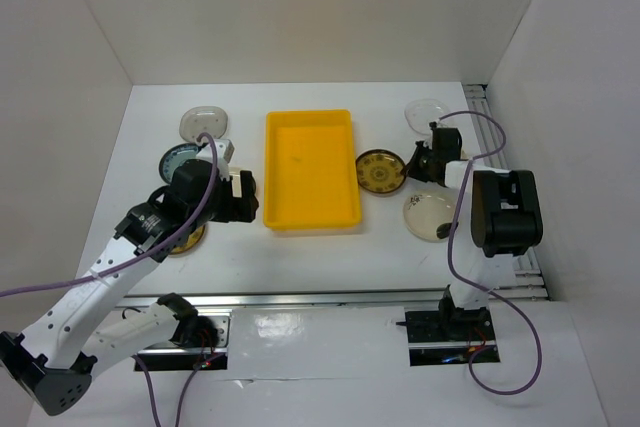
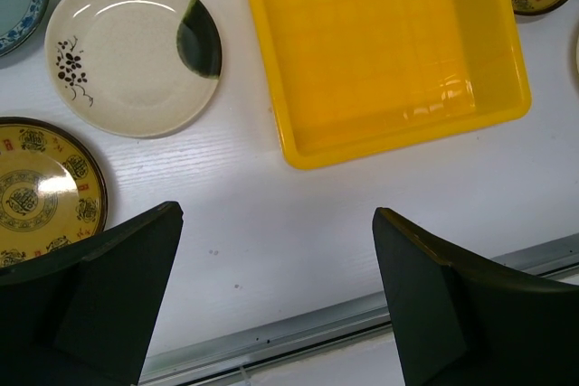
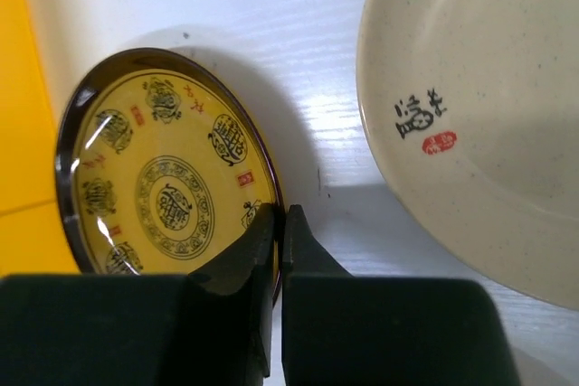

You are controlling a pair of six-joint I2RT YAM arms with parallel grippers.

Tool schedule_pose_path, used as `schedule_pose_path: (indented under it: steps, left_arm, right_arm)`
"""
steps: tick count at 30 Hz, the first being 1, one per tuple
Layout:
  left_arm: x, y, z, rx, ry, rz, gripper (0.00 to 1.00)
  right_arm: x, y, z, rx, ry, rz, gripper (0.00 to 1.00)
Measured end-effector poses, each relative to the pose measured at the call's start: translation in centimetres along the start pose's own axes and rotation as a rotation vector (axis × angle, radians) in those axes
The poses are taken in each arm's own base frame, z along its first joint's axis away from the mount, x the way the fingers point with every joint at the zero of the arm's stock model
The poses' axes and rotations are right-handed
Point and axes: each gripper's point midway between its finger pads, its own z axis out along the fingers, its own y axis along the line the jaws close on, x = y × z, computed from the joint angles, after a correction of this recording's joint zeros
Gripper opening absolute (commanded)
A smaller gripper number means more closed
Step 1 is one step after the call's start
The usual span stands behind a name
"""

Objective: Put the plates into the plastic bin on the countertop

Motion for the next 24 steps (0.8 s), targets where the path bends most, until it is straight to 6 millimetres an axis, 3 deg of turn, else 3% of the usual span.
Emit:
schedule_pose_path:
  steps: [8,15,19,24]
  left_arm:
    - [0.1,0.0,0.2,-0.003,0.006,0.001,1.00]
    - [0.1,0.3,0.4,-0.023,0.008,-0.001,1.00]
    - [0.1,0.7,0.7,-0.056,0.007,-0.018,1.00]
    - [0.6,1.6,1.3,-0.117,0.030,-0.041,1.00]
  right_arm:
    - [-2.6,0.7,-1.3,0.027,-0.047,0.022,0.00]
    - [-9.4,1.7,-5.0,0.226,-0.211,-0.036,0.00]
    - [-11.7,5.9,-8.5,0.225,-0.334,-0.091,0.00]
    - [-12.6,13.4,-13.3,0.068,-0.459,-0.154,0.00]
